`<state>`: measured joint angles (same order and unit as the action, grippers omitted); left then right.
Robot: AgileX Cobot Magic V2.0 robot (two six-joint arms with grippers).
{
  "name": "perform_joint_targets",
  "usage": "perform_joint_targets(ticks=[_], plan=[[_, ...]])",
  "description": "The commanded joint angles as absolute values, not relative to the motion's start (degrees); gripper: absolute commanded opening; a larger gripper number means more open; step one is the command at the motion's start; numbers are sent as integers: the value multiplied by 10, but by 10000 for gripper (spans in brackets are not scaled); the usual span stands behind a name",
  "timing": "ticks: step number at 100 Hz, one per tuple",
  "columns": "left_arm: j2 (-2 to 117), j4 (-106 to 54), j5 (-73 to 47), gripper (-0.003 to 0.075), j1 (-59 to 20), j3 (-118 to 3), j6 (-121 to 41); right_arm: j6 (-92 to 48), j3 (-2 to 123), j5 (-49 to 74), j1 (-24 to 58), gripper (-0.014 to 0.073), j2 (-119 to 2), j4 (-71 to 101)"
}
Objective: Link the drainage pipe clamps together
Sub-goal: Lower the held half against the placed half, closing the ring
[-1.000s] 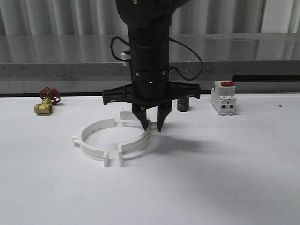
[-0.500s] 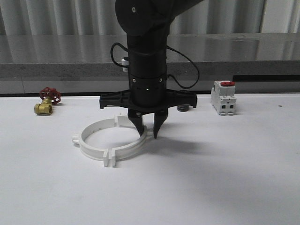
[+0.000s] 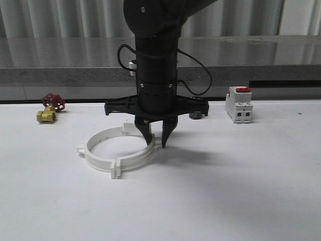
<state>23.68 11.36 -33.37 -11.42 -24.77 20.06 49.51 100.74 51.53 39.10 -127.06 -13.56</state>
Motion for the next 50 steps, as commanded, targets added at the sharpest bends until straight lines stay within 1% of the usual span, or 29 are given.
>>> perform_joint_targets(ticks=[1, 10, 17, 22, 29, 41, 46, 50], plan=[[240, 116, -289, -20, -113, -262, 200, 496, 1025, 504, 393, 41, -1236, -143], [240, 116, -289, -21, -113, -262, 200, 496, 1025, 504, 393, 55, -1236, -142], [240, 116, -289, -20, -113, -262, 200, 497, 1025, 504, 393, 96, -1236, -141], [240, 116, -289, -20, -113, -262, 200, 497, 1025, 502, 393, 143, -1236, -138], [240, 116, -289, -20, -113, -262, 200, 497, 1025, 500, 393, 232, -1236, -138], [240, 116, -289, -21, -113, -262, 200, 497, 1025, 495, 393, 410, -1236, -138], [240, 116, -289, -20, -113, -262, 200, 497, 1025, 495, 393, 458, -1236, -138], [240, 116, -289, -20, -113, -262, 200, 497, 1025, 495, 393, 480, -1236, -138]])
